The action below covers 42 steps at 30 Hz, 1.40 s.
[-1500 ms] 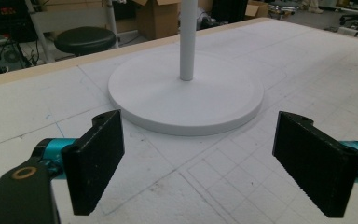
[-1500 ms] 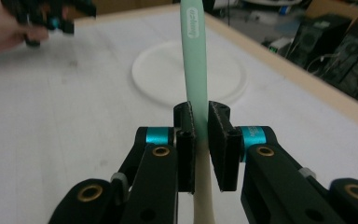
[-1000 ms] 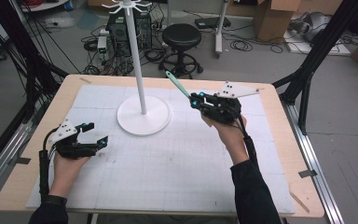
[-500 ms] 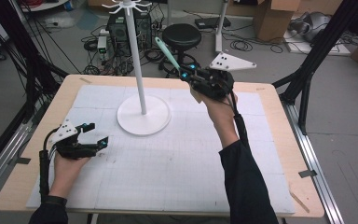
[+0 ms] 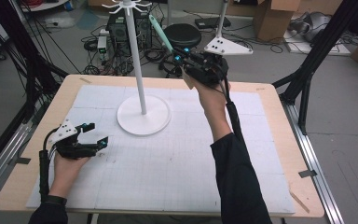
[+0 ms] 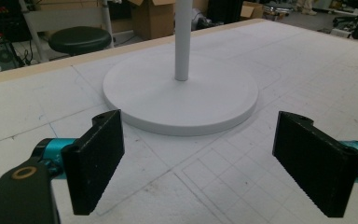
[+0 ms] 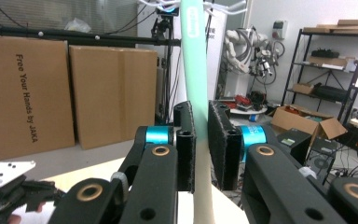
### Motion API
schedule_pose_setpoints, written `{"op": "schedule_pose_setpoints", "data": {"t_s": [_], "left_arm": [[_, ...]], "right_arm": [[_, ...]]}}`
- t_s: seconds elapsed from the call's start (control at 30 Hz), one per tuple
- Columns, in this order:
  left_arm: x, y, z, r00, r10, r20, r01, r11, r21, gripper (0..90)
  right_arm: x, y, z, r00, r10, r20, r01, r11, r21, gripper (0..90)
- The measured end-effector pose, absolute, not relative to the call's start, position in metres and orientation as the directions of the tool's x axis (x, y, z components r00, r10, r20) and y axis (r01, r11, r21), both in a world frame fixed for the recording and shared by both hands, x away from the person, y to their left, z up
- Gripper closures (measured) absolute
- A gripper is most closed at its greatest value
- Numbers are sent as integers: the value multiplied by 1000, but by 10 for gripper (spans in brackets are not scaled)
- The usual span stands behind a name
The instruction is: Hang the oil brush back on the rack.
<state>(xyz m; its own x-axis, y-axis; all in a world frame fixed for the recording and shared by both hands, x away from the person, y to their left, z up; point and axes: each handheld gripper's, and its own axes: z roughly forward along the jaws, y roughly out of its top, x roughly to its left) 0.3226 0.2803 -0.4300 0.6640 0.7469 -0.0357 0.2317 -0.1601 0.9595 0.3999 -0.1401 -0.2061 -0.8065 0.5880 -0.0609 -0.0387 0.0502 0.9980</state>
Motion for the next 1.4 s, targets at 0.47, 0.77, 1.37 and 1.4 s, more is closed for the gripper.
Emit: {"op": "schedule_pose_setpoints", "data": {"t_s": [0.47,0.77,1.37,1.4], "left_arm": [[321,281,-429,666,745,-32,234,-168,958,171],[321,281,-429,671,740,-34,237,-171,956,171],[321,281,-429,672,740,-32,235,-171,957,171],[321,281,-429,672,740,-32,235,-171,957,171]], "right_arm": [[407,-125,-199,-785,616,-68,-45,53,998,821],[409,-123,-199,-776,627,-72,-42,62,997,821],[413,-112,-198,-768,636,-78,-37,77,996,821],[413,-112,-198,-768,636,-78,-37,77,996,821]]}}
